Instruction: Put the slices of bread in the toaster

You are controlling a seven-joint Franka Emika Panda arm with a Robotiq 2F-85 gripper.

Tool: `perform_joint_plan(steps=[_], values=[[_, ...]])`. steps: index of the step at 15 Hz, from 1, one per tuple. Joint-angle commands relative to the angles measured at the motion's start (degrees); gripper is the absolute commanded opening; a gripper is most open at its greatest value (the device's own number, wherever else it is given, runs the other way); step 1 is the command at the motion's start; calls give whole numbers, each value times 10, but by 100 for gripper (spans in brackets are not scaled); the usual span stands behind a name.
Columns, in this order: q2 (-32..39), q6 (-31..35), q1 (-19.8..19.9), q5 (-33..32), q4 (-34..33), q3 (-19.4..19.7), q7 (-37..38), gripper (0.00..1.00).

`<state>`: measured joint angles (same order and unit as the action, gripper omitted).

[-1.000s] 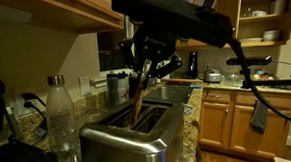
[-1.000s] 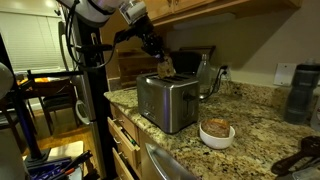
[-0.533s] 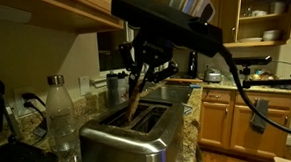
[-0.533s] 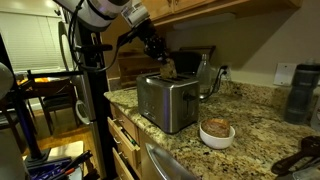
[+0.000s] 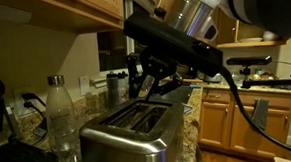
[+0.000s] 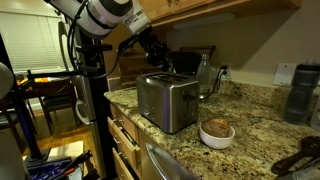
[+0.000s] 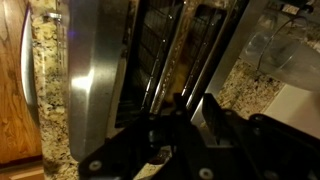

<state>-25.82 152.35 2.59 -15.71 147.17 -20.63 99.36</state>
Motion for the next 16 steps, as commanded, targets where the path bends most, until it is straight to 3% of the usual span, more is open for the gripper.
perform_joint_plan(steps=[1, 8, 16], values=[[-16, 17, 4, 9, 22, -1, 18, 57], [-46, -16, 3, 11, 31, -2, 29, 100], [-95, -107, -10, 35, 27, 9, 13, 100]])
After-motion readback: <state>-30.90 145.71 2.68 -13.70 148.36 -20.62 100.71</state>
